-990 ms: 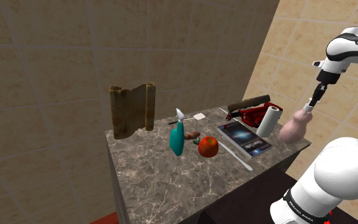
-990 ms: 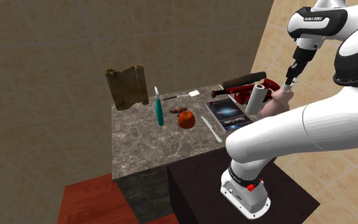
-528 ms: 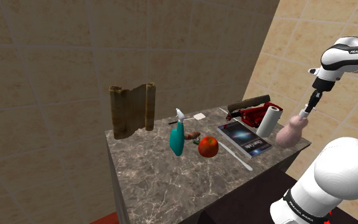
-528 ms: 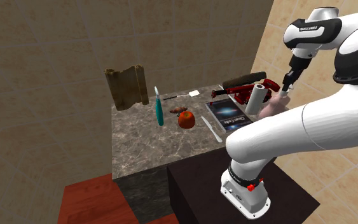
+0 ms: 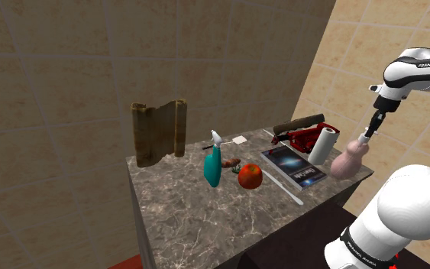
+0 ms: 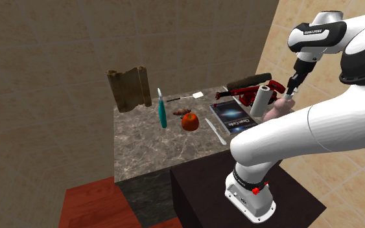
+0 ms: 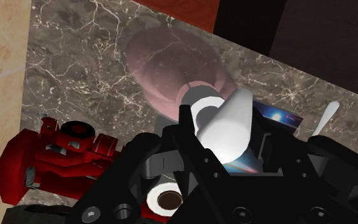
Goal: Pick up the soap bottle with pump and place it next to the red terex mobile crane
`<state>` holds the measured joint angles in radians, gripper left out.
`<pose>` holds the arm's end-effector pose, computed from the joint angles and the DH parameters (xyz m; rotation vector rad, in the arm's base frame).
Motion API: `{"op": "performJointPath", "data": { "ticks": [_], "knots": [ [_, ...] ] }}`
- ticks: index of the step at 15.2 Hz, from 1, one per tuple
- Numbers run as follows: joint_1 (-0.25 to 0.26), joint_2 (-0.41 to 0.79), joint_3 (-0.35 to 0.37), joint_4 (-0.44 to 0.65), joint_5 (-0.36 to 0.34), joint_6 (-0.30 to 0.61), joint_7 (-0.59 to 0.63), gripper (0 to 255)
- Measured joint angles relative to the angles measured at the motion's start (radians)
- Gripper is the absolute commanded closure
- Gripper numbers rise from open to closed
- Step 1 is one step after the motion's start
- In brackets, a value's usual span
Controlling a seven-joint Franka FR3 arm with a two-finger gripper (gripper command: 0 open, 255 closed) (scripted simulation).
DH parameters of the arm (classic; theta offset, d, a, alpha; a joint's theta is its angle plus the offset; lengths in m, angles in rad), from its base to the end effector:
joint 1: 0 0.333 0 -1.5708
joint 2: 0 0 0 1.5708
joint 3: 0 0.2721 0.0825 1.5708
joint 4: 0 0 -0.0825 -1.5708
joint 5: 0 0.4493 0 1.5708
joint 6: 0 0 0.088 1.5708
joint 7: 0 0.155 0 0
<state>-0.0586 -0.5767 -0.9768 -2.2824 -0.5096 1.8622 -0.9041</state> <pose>0.2357 -0.4659 0.3554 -3.1206 -0.1977 0.0463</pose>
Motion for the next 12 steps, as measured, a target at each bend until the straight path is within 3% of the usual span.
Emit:
{"op": "performJointPath", "data": {
  "ticks": [6,12],
  "knots": [
    [0.0,0.0,0.0,0.001,0.0,0.0,0.0,0],
    [-0.001,-0.011,0.057,0.101,0.029,-0.117,-0.007,0]
  ]
}}
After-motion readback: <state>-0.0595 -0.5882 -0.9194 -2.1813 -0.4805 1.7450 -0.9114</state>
